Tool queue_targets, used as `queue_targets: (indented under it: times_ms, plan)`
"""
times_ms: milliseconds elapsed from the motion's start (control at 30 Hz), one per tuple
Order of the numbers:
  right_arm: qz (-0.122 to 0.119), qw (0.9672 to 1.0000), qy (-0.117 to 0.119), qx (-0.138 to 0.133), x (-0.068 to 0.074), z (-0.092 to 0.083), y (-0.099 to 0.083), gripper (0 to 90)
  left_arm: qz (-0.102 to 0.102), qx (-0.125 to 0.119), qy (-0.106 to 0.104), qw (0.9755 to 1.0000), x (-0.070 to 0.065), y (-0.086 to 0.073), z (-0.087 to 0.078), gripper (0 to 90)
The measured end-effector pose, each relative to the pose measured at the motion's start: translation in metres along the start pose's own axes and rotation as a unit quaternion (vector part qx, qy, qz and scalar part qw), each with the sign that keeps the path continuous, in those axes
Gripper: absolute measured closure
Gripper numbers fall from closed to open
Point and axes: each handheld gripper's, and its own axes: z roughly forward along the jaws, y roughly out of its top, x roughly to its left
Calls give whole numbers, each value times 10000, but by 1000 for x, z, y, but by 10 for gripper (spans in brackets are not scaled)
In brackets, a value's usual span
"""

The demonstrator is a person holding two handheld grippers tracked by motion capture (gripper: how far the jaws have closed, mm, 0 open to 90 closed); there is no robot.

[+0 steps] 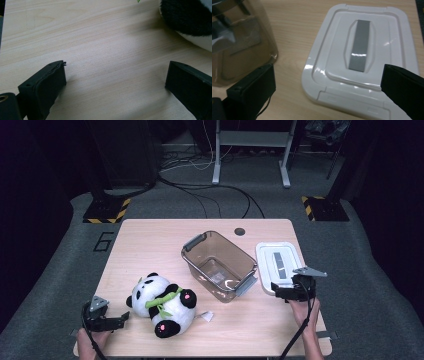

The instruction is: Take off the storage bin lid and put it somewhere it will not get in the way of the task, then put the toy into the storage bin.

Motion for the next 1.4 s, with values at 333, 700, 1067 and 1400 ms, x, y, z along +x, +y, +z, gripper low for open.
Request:
queue_targets:
  times_ms: [333, 700, 1067, 1400]
  plan:
    - [-323, 9993, 167, 98, 32, 4, -23, 0, 1, 4, -2, 10000, 0, 0, 0, 26]
    - [-522, 9979, 205, 307, 58, 13, -61, 0, 2, 3, -7, 10000, 0, 0, 0, 26]
    - [-839, 9947, 60, 590, 70, 23, -73, 0, 1, -4, -1, 10000, 0, 0, 0, 28]
    - [-862, 9948, 32, 547, 71, 22, -75, 0, -4, -7, 1, 10000, 0, 0, 0, 26]
